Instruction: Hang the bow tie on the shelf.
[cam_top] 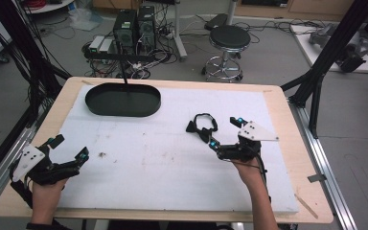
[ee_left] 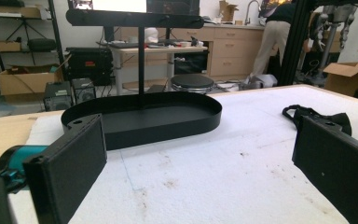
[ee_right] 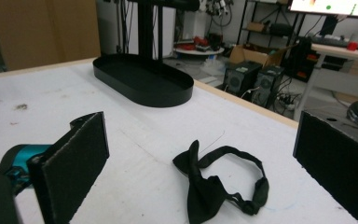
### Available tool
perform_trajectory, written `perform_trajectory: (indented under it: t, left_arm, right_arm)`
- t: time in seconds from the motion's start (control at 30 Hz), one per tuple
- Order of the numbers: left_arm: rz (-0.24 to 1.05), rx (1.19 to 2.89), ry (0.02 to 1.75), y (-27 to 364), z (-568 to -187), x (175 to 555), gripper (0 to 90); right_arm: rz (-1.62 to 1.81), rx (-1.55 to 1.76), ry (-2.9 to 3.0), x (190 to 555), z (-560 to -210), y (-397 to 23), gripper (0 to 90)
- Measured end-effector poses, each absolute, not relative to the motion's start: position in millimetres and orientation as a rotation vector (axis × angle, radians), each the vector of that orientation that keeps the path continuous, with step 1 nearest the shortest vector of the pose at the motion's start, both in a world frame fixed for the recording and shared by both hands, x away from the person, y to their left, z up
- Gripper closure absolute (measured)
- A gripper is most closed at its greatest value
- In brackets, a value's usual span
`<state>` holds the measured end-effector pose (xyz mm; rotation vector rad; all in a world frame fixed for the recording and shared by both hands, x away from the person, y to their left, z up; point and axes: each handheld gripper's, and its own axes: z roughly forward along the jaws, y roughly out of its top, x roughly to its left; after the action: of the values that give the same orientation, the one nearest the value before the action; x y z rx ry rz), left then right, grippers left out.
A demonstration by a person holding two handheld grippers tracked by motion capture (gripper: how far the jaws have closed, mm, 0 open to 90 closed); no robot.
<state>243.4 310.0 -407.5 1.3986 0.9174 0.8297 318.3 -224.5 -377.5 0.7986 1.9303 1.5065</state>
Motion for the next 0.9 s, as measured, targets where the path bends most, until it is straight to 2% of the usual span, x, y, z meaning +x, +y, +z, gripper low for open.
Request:
perform_trajectory:
  t: [0.5, 0.9]
  left_arm:
    - [0.817, 1.402, 0.915, 309, -408, 244, 3.4]
    - [0.81, 1.411, 0.917, 307, -409, 245, 3.3]
  right_arm:
    - [1.412, 0.85, 2.107, 368, -390, -189, 2.5]
    - [1.288, 0.908, 2.242, 400, -414, -171, 2.9]
